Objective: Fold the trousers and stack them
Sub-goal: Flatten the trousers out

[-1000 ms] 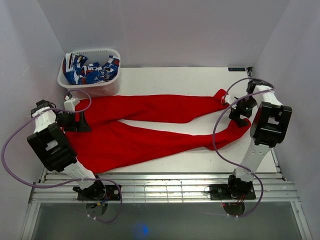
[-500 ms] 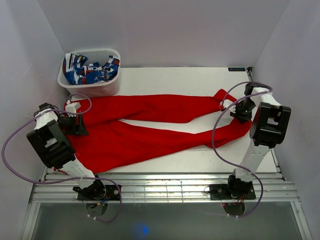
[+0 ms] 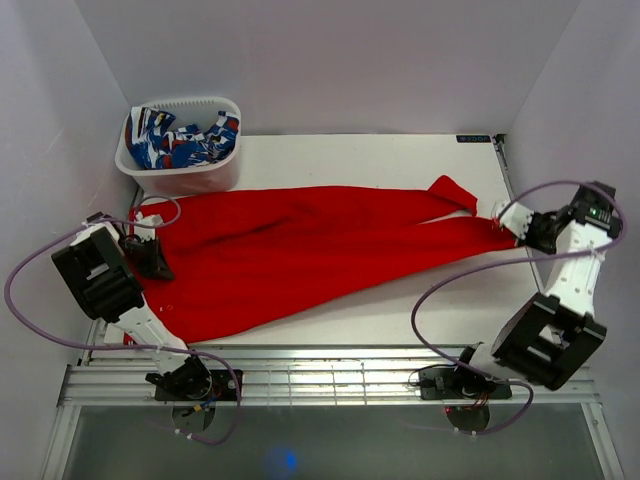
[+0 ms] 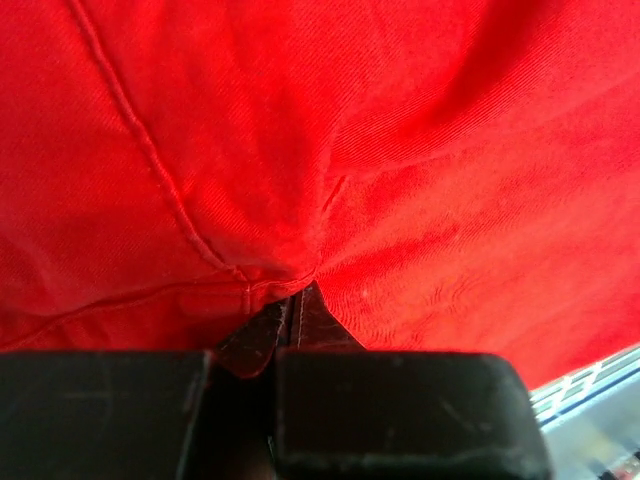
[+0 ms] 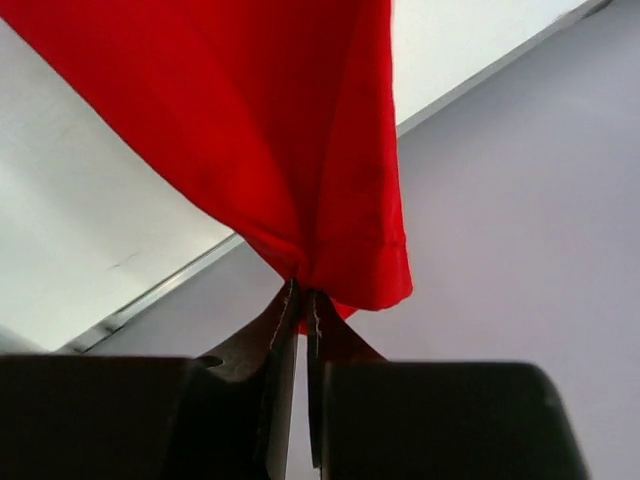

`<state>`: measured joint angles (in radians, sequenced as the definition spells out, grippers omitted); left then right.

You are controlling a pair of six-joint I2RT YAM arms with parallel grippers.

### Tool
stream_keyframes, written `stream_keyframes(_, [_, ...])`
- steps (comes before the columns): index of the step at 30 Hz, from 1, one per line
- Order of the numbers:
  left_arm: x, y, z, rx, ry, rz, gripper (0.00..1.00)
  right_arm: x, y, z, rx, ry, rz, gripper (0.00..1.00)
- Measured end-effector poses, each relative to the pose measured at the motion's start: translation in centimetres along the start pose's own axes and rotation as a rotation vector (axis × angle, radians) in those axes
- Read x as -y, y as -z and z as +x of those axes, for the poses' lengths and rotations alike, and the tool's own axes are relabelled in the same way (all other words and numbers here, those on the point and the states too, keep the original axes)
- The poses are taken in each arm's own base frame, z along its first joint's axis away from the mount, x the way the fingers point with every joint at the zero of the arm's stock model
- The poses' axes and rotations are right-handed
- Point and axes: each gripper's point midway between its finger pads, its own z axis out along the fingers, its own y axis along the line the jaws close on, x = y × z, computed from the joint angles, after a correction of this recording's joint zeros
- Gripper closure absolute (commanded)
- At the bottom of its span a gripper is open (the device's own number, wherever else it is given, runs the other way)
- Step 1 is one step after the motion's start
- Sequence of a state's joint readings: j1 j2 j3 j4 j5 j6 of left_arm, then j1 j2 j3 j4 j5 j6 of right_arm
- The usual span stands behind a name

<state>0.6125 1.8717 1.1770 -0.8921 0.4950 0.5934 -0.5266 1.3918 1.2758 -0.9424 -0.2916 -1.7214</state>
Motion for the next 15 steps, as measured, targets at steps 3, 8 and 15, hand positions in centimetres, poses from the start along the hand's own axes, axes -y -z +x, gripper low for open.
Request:
stream_keyframes(3, [0.0,0.0,-0.1,-0.006,0.023,0.002,0.89,-6.5,-0.2,1.9,-0.051,0.017,-0.060,0.61])
stream_keyframes(8, [-0.1,0.3,-0.6,-0.004,0.017,0.001,0.51,-13.4,-2.1,2.7,-0.062,0.044,-0.219,0.05])
stream_keyframes(15, [0.0,3.7,-2.4,0.068,-0.101,-0.069,0.27,-4.3,-0.8,2.9,-0.030,-0.040,-0.113,0.12])
